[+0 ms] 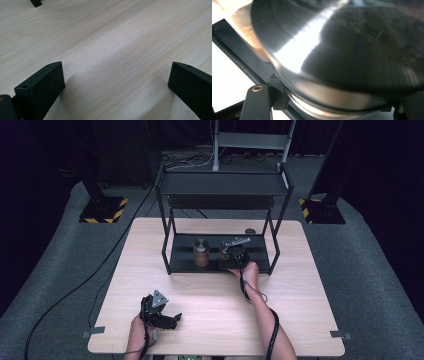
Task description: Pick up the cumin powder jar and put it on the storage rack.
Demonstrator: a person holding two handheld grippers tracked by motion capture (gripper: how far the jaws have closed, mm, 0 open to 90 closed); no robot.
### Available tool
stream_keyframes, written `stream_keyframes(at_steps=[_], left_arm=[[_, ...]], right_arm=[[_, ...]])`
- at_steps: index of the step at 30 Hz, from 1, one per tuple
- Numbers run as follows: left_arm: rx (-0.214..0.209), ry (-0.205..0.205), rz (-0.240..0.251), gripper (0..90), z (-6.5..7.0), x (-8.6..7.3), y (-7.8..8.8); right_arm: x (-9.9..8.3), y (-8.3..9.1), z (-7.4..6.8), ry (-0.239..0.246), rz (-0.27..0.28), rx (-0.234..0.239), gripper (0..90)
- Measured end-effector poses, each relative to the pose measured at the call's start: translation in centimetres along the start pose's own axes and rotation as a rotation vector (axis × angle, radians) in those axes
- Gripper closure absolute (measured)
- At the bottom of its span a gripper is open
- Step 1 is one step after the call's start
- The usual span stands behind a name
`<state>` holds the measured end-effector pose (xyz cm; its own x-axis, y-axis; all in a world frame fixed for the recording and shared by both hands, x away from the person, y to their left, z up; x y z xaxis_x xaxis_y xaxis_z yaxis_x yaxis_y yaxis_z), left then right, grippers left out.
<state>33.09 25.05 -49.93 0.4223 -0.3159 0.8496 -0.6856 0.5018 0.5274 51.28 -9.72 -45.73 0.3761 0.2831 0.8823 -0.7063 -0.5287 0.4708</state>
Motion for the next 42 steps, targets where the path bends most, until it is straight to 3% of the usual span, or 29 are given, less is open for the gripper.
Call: stream_keyframes(at_steps=[25, 33, 42], left_arm=[[0.001, -0.001, 0.001, 0.3, 0.0, 0.0, 0.0], [0.001, 0.0, 0.001, 0.3, 0.0, 0.0, 0.0], [0.001, 0.0, 0.001, 0.3, 0.0, 0.0, 0.0]], right_arm=[[0.0, -0.3, -0.1, -0.004, 0.006, -0.006, 29.8], [0.0, -0.1, 0.3, -0.053, -0.026, -0.019, 12.9], [0.7, 1.5, 0.3, -0.008, -0.085, 0.024, 1.5]])
Point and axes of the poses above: each handheld gripper's, and its own axes: y roughly backward along the jaws, x roughly out of its top, z roughly to its right, the point moved 9 cm from there along -y, roughly forward along the jaws, and after that the axes turned 12 degrees about z, right-handed, at the moved point
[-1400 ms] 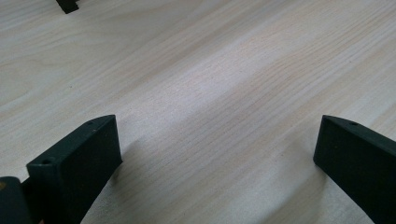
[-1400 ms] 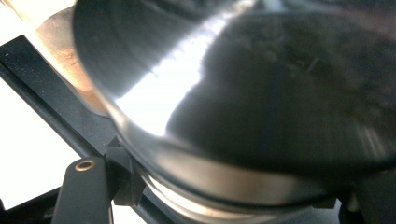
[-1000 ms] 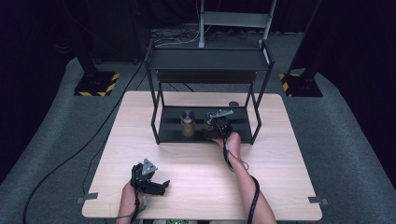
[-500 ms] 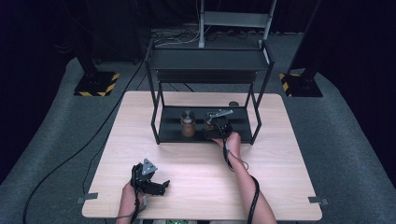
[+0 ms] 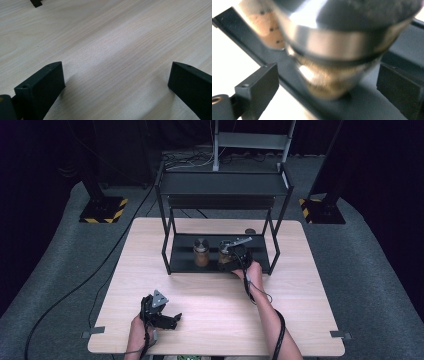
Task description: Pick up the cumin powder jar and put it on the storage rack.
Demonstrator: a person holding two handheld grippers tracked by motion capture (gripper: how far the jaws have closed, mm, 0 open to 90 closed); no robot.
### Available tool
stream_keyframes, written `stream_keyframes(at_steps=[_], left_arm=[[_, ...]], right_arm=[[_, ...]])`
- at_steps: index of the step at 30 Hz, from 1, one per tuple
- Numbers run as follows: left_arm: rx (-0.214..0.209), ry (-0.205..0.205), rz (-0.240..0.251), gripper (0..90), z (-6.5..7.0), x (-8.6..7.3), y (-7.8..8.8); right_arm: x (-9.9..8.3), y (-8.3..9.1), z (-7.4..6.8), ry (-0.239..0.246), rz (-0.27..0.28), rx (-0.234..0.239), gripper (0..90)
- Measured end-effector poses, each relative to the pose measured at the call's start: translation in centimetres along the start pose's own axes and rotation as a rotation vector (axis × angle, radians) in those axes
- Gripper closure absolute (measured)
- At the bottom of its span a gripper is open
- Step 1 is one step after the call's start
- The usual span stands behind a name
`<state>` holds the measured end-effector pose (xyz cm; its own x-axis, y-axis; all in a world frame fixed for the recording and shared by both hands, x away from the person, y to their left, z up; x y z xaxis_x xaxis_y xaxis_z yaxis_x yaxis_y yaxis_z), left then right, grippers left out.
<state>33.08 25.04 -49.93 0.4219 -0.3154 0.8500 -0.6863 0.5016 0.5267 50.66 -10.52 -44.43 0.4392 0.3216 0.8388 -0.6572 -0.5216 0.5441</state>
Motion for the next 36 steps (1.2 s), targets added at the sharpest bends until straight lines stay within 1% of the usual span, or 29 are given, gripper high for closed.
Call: stream_keyframes(at_steps=[2, 5, 8, 10, 12, 14, 17, 19, 22, 27, 29, 31, 32, 33, 34, 36], left_arm=[[0.0, 0.0, -0.001, 0.3, 0.0, 0.0, 0.0], [-0.001, 0.001, -0.001, 0.3, 0.0, 0.0, 0.0], [0.0, 0.0, 0.0, 0.3, 0.0, 0.0, 0.0], [-0.001, 0.001, -0.002, 0.3, 0.0, 0.0, 0.0], [0.0, 0.0, 0.0, 0.3, 0.0, 0.0, 0.0], [0.0, 0.0, 0.0, 0.3, 0.0, 0.0, 0.0], [0.0, 0.0, 0.0, 0.3, 0.0, 0.0, 0.0], [0.001, -0.001, 0.0, 0.3, 0.0, 0.0, 0.0], [0.0, 0.0, 0.0, 0.3, 0.0, 0.0, 0.0], [0.001, 0.0, 0.001, 0.3, 0.0, 0.0, 0.0], [0.002, -0.001, 0.001, 0.3, 0.0, 0.0, 0.0], [0.001, -0.001, 0.001, 0.3, 0.0, 0.0, 0.0], [0.002, -0.001, 0.001, 0.3, 0.0, 0.0, 0.0], [0.002, -0.002, 0.001, 0.3, 0.0, 0.0, 0.0], [0.002, -0.002, 0.001, 0.3, 0.1, 0.0, 0.0], [0.002, -0.001, 0.001, 0.3, 0.0, 0.0, 0.0]], right_arm=[[0.0, 0.6, 0.0, 0.011, -0.007, 0.007, 0.0], [-0.1, 1.6, -0.1, 0.027, -0.025, 0.014, 0.0], [-0.5, 2.7, -0.4, 0.051, -0.051, 0.008, 0.0], [-1.0, 3.5, -0.5, 0.055, -0.054, -0.002, 0.0], [-1.7, 4.3, -0.4, 0.045, -0.063, -0.002, 0.0], [-2.3, 5.1, -0.4, 0.044, -0.072, -0.012, 0.0], [-3.5, 6.5, -0.3, 0.036, -0.071, -0.023, 0.0], [-4.5, 7.4, -0.2, 0.021, -0.068, -0.028, 0.0], [-6.1, 8.4, -0.2, 0.018, -0.086, -0.048, 0.0], [-8.9, 10.1, 0.3, -0.031, -0.099, -0.085, 0.0], [-9.9, 10.8, 0.3, -0.032, -0.102, -0.099, 0.0], [-10.7, 11.4, 0.4, -0.037, -0.108, -0.096, 0.0], [-11.2, 11.6, 0.5, -0.052, -0.11, -0.091, 0.0], [-11.5, 11.8, 0.6, -0.064, -0.119, -0.097, 0.0], [-11.9, 12.0, 0.4, -0.055, -0.113, -0.114, 0.0], [-12.5, 12.7, 0.5, -0.065, -0.096, -0.116, 0.0]])
Point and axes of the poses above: each handheld gripper's, and its own axes: y roughly backward along the jaws, x roughly out of its top, z roughly to its right, the point moved 9 cm from there along -y, roughly forward along the jaws, and after that the axes turned 12 degrees about z, right-handed, at the moved point
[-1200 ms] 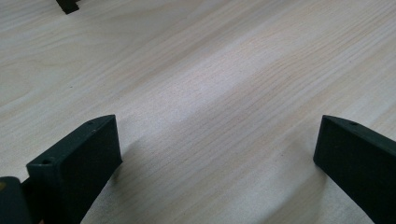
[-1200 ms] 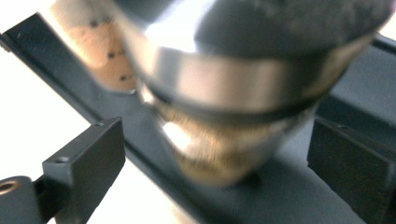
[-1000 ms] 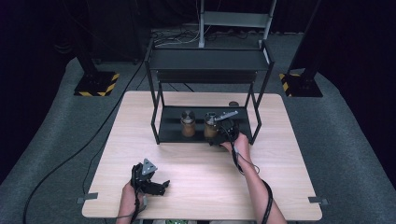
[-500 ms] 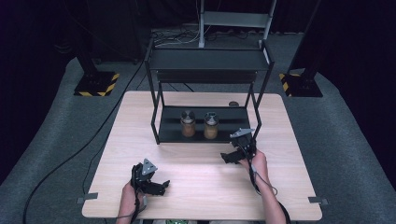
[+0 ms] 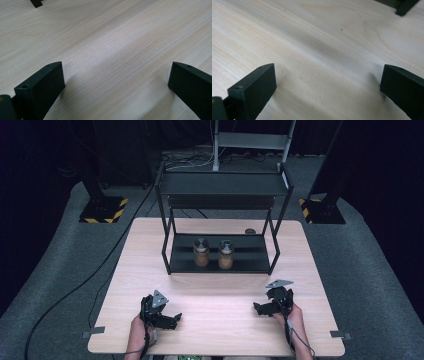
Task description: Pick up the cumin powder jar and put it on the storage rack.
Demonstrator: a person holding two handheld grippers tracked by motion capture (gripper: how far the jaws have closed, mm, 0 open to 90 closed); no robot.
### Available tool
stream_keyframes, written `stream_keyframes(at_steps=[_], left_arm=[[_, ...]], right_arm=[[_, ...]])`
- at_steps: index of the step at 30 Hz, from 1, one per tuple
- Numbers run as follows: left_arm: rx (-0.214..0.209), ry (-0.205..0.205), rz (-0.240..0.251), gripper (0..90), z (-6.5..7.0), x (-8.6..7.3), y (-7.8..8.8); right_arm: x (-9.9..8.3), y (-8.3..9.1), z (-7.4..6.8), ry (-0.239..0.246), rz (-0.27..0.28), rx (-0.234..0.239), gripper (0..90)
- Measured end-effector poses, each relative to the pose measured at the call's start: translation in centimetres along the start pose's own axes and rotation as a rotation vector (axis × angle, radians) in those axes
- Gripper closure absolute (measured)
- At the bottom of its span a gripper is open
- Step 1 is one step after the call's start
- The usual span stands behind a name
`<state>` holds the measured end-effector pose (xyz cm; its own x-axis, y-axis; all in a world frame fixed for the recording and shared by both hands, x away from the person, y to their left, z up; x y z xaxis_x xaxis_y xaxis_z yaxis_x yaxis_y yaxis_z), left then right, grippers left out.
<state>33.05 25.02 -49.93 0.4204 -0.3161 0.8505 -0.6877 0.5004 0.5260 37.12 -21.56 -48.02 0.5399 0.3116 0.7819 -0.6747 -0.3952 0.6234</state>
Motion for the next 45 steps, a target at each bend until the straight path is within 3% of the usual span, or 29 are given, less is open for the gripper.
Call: stream_keyframes(at_steps=[4, 7, 11, 45], left_arm=[[0.001, -0.001, 0.001, 0.3, 0.0, 0.0, 0.0], [0.001, -0.001, 0.001, 0.3, 0.0, 0.0, 0.0], [0.003, -0.003, 0.003, 0.3, 0.1, 0.0, 0.0], [-0.005, 0.007, -0.004, 0.3, -0.1, 0.0, 0.0]], right_arm=[[-1.0, 0.6, 0.0, -0.002, 0.032, -0.017, 0.0], [-2.4, 1.0, -0.1, -0.006, 0.105, -0.029, 0.0], [-2.7, 1.2, -0.3, -0.013, 0.116, -0.039, 0.0], [-2.8, 1.3, -0.6, -0.025, 0.116, -0.054, 0.0]])
Point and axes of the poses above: each handheld gripper's, and its own axes: y roughly backward along the jaws, x roughly out of its top, z roughly to its right, the point moved 9 cm from there along -y, roughly forward along the jaws, and after that the axes turned 12 degrees about z, right-handed, at the moved point
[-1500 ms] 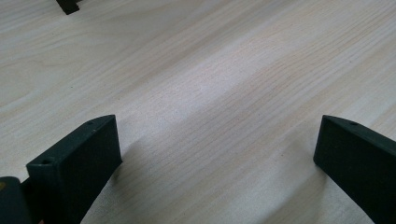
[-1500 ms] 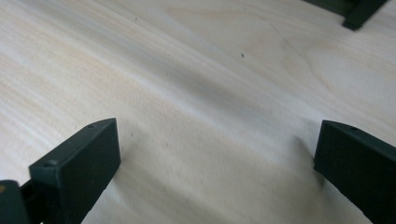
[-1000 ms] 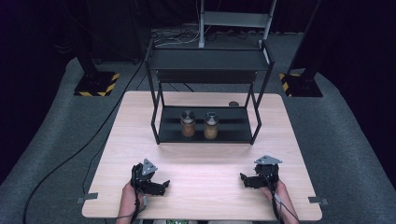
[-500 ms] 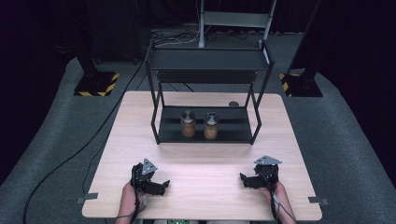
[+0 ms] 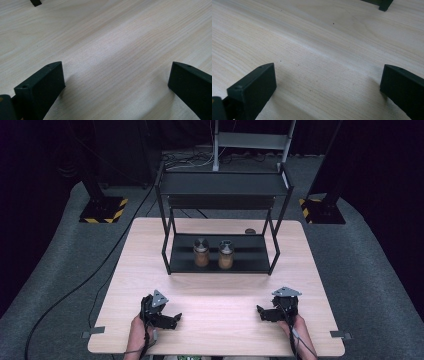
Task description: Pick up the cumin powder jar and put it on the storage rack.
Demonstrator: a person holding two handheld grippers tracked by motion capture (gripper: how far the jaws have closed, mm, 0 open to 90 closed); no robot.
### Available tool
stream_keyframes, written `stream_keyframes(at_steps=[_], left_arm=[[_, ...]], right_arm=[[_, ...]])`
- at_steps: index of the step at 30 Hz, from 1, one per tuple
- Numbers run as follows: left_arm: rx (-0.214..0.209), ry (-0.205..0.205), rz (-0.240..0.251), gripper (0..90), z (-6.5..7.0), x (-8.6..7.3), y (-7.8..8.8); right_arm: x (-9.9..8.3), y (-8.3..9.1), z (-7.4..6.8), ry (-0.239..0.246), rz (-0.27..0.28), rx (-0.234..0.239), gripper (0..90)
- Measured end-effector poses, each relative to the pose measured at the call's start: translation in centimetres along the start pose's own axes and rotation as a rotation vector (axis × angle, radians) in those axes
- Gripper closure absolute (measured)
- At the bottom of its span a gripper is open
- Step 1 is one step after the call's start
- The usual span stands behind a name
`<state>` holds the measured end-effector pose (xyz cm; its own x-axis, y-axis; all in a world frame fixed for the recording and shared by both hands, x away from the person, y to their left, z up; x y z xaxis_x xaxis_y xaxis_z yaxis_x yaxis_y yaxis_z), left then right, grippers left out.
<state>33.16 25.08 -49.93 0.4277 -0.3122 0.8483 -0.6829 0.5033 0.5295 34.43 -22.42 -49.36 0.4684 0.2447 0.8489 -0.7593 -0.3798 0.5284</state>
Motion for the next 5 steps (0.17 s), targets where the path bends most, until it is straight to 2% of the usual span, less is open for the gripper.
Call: stream_keyframes(at_steps=[5], left_arm=[[0.0, 0.0, -0.001, 0.3, 0.0, 0.02, 0.0]], right_arm=[[0.03, -0.04, 0.06, 0.004, -0.001, 0.004, 0.0]])
Point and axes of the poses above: each handheld gripper's, and its own axes: y roughly backward along the jaws, x roughly out of its top, z roughly to its right, the point moved 9 cm from there along -y, roughly forward along the jaws, and after that the axes turned 12 degrees about z, right-handed, at the moved point
